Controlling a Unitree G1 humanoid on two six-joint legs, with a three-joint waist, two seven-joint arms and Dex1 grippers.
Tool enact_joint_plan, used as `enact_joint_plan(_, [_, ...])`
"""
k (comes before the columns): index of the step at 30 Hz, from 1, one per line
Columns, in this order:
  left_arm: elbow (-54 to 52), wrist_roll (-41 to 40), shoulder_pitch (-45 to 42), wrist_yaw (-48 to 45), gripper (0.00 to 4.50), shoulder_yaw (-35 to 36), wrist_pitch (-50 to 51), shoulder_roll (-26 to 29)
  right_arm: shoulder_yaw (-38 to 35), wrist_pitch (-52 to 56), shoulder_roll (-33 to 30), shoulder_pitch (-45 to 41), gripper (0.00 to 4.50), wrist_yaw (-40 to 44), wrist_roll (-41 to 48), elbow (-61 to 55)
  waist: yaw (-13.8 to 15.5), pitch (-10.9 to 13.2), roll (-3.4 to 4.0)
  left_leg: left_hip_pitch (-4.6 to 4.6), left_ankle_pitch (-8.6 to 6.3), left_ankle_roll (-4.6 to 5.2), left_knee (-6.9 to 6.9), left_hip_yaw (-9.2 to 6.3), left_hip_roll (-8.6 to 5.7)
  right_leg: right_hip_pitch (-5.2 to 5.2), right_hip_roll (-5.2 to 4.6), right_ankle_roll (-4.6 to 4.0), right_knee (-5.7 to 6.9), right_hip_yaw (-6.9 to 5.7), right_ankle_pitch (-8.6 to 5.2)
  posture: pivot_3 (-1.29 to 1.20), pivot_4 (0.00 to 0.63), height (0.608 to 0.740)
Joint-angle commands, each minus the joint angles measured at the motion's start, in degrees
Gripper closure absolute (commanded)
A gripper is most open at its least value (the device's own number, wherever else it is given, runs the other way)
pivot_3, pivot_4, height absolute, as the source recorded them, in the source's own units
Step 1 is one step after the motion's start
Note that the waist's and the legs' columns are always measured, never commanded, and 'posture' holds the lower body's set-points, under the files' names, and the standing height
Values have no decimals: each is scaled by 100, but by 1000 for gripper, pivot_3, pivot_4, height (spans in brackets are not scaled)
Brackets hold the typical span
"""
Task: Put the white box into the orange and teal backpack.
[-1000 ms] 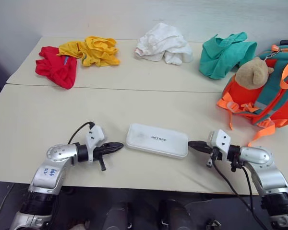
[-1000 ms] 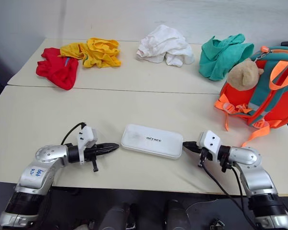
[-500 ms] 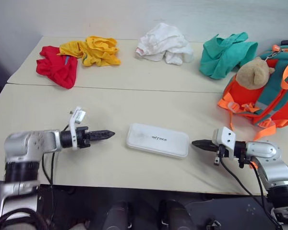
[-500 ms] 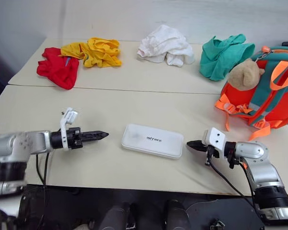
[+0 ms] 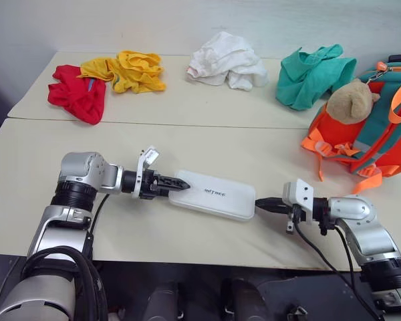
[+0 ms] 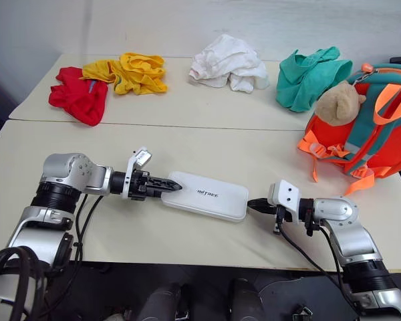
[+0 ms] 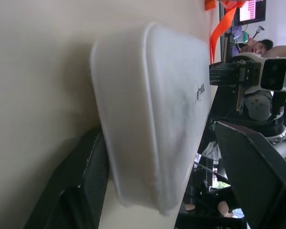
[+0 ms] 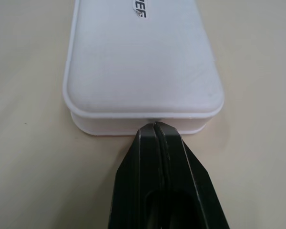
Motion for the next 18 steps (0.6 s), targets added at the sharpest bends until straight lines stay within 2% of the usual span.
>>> enact_joint_plan(1, [154, 12, -33, -126, 980, -152, 187, -103, 44, -279, 96, -129, 4500, 4, -37, 159, 7, 0, 0, 0, 0, 0, 0, 0, 0, 0, 0, 0, 0, 0, 0, 0, 150, 740])
enact_joint_plan(4, [137, -105, -72, -222, 980, -41, 376, -124, 105, -607, 125, -277, 4500, 44, -175, 563, 3, 0, 0, -1, 0, 0, 4, 0, -1, 0, -1, 0, 1, 0, 0, 0, 150, 740])
enact_joint_plan(5, [117, -136, -71, -215, 1163, 26, 430, -137, 103, -695, 124, -314, 4500, 46, -206, 668, 3, 0, 0, -1, 0, 0, 5, 0, -1, 0, -1, 0, 1, 0, 0, 0, 150, 740])
enact_joint_plan(7, [35, -191, -34, -201, 1611, 122, 536, -141, 86, -818, 112, -356, 4500, 54, -231, 825, 2, 0, 0, -2, 0, 0, 5, -1, 0, 0, -1, 0, 2, 0, 0, 0, 150, 740])
enact_joint_plan(12, [-265, -415, 148, -175, 3096, 353, 694, -111, 20, -1003, 46, -329, 4500, 98, -201, 999, -1, 0, 0, -2, 0, 0, 8, -3, 2, 1, -12, 0, 2, -1, 0, 0, 150, 740])
enact_joint_plan(13, [-349, -524, 210, -176, 3215, 370, 698, -73, -8, -1023, 25, -289, 4500, 108, -178, 996, -3, 0, 0, -2, 0, 0, 9, -4, 1, 2, -20, 0, 2, 0, 0, 0, 150, 740])
enact_joint_plan(18, [-836, -982, 541, -94, 3215, 609, 700, 85, -240, -967, -50, 5, 4500, 6, -5, 842, -6, 0, 0, -3, 0, 0, 9, -6, 2, 1, -24, 0, 2, -1, 0, 0, 150, 740])
